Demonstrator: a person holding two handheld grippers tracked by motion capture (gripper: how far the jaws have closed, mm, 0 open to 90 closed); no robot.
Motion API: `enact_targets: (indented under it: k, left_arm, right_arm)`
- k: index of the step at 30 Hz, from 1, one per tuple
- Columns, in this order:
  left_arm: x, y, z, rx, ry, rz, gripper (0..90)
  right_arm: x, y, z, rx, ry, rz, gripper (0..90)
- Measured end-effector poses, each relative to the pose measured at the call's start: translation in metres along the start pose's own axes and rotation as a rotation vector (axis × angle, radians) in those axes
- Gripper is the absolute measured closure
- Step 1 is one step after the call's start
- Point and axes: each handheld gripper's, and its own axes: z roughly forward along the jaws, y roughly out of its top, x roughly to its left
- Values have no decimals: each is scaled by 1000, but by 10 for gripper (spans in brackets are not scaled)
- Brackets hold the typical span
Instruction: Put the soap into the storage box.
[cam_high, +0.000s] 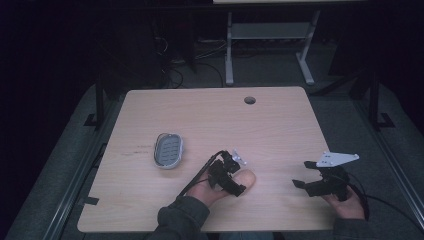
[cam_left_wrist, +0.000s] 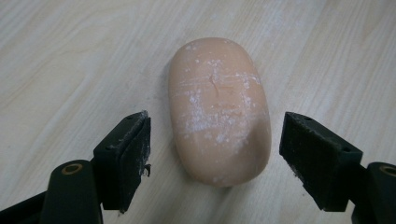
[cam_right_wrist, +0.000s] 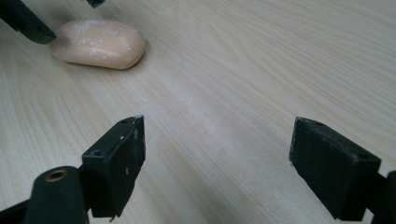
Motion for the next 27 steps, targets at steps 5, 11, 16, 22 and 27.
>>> enact_targets:
  k: [5, 11, 16, 22, 27]
  left_arm:
    - [-3, 9, 7, 24, 14, 6, 248]
    - [-4, 13, 12, 41, 19, -3, 266]
    - [-4, 15, 17, 52, 26, -8, 266]
    - [-7, 17, 24, 76, 38, -5, 279]
    - [-8, 20, 29, 97, 52, -3, 289]
  right_arm:
    - [-1, 0, -1, -3, -1, 3, 179]
    - [-1, 0, 0, -4, 1, 2, 178]
    - [-1, 0, 0, -7, 2, 3, 178]
    - [-1, 0, 0, -9, 4, -4, 178]
    - [-1, 1, 0, -8, 5, 1, 178]
